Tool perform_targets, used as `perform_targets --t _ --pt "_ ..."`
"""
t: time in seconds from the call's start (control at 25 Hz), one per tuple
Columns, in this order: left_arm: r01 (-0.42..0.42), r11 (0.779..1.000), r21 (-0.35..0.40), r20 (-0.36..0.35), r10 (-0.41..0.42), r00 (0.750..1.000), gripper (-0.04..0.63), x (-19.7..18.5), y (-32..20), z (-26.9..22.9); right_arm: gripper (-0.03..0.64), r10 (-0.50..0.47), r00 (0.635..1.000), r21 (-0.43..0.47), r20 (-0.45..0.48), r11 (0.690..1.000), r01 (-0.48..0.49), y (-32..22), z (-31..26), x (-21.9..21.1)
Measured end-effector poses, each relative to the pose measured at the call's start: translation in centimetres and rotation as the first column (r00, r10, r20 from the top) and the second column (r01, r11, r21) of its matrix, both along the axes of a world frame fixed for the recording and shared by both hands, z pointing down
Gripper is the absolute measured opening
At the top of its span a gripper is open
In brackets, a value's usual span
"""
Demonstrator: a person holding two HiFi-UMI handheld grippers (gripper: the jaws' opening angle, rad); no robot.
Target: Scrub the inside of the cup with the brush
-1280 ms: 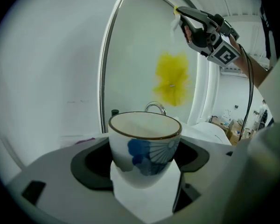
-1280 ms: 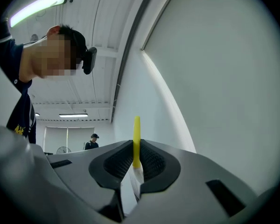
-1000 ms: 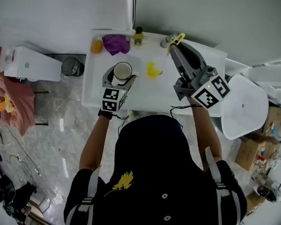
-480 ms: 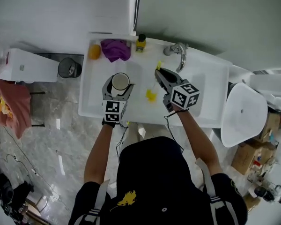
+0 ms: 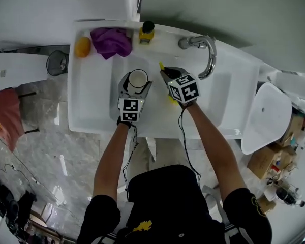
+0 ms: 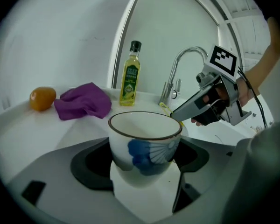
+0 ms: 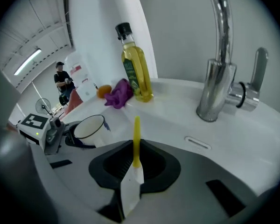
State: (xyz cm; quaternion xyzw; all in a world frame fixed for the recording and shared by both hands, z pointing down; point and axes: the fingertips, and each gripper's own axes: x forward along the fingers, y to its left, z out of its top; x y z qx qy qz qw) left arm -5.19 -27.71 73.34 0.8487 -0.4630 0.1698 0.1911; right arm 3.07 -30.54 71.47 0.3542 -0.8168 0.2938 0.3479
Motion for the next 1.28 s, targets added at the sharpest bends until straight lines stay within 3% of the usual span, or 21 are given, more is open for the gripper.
perform_targets --t 0.28,0.48,0.84,1.12,1.28 --pt "-0.05 0.999 -0.011 0.032 0.051 0.998 0.403 2.0 -2.1 4.9 0.067 0.083 0.992 -0.046 -0.097 0.995 -0.088 0.0 8.4 3.3" --pt "-0.122 0.992 0.017 0.058 0.12 0.991 0.403 3.5 -2.4 6.7 0.067 0.08 0.987 -0.08 -0.142 0.993 -0.092 -0.5 11.8 3.7" --pt "-0.09 0.996 0.025 0.076 0.088 0.993 0.405 3.3 -2.1 8.4 0.067 0.062 0.988 -0.072 -0.14 0.995 -0.073 0.2 13.6 3.7" --pt "-0.116 0.99 -0.085 0.075 0.123 0.99 0.405 3.8 -0.6 9.7 0.075 0.116 0.99 -0.133 -0.08 0.983 -0.126 1.1 14.3 3.6" --pt "-0.064 0.984 -0.165 0.045 0.073 0.996 0.407 3.1 0.0 10.7 0.169 0.129 0.989 -0.178 -0.077 0.974 -0.14 2.7 13.8 4.0"
